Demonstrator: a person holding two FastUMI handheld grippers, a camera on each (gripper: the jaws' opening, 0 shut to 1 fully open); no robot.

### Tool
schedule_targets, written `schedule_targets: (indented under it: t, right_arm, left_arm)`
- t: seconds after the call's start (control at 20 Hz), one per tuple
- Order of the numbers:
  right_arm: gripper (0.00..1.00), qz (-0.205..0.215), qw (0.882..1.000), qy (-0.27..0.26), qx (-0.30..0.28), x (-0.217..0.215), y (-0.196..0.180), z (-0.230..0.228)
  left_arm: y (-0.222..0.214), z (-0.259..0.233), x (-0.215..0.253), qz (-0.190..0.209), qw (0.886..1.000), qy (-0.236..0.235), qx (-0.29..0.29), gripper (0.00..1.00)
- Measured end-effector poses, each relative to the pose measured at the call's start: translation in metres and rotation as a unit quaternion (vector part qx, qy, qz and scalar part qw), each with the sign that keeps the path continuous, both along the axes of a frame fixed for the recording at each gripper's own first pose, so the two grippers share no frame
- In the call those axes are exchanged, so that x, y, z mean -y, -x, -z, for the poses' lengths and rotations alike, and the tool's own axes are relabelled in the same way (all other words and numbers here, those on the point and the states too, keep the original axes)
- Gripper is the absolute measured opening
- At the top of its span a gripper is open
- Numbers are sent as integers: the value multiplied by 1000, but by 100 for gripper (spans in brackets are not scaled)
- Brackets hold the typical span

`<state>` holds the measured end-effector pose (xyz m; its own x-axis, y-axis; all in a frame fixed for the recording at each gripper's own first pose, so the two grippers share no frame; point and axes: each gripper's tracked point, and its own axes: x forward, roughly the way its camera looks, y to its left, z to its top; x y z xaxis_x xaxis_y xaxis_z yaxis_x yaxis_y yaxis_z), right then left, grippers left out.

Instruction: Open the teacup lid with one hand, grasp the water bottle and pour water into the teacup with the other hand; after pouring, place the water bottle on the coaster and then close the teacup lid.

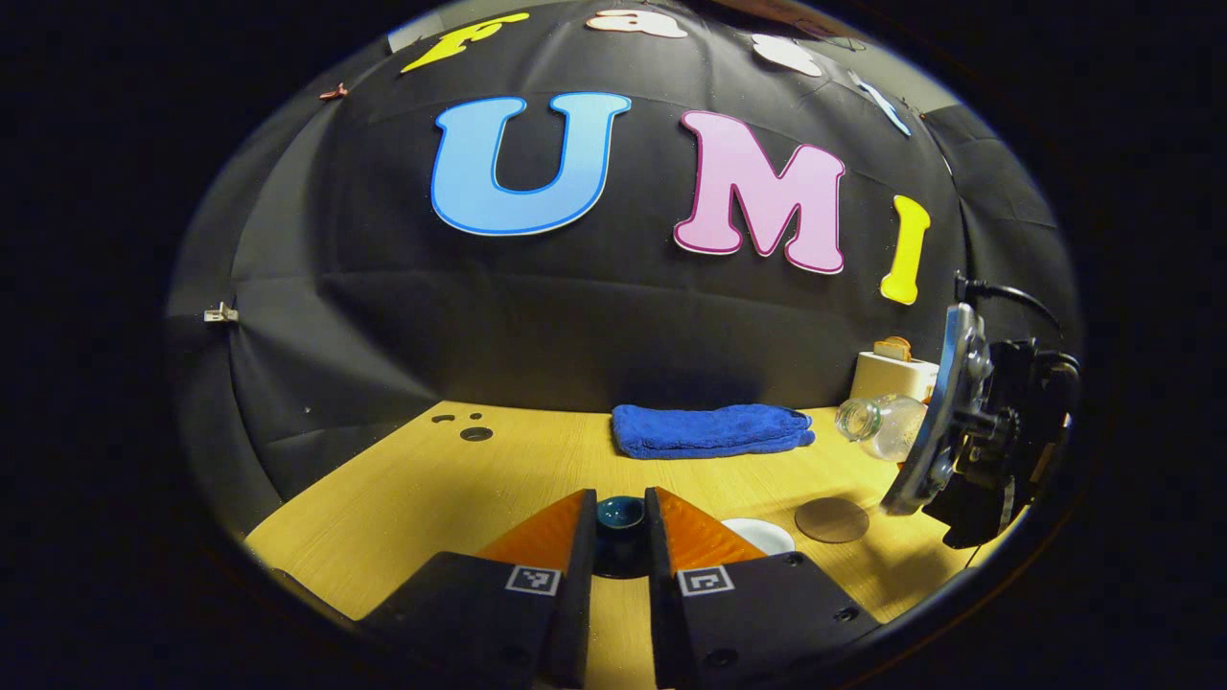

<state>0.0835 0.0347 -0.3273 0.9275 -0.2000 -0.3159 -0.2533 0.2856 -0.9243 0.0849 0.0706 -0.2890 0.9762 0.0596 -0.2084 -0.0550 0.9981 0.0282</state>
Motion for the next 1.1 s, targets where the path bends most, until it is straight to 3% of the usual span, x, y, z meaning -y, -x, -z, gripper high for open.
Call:
schedule_targets:
  t: [0.05, 0.1, 0.25, 0.35, 0.4, 0.7, 1.05, 1.1]
  right_arm:
    - [72, -5, 1000, 13, 0, 2, -1, -1]
    - [72, -10, 1000, 26, -1, 0, -2, -2]
    - [69, -29, 998, 60, -7, -4, -5, -6]
    - [72, -42, 996, 81, -3, -8, -9, -7]
    - [69, -48, 995, 91, 0, -9, -9, -7]
    - [72, -92, 981, 168, 29, -19, -18, -19]
    - [72, -102, 972, 206, 49, -22, -30, -27]
    - [72, -107, 970, 213, 54, -23, -31, -30]
  left_arm:
    - [0, 2, -1, 0, 1000, 2, -1, 27]
    - [1, 2, -2, 0, 1000, 5, -1, 30]
    - [0, 6, -8, -1, 1000, 9, -4, 27]
    - [0, 8, -11, -3, 1000, 10, -5, 30]
    - [0, 8, -13, -4, 1000, 11, -5, 30]
    - [-1, 13, -21, -11, 1000, 14, -10, 30]
    - [-2, 15, -24, -13, 1000, 11, -12, 30]
    - [-2, 15, -24, -12, 1000, 12, -13, 27]
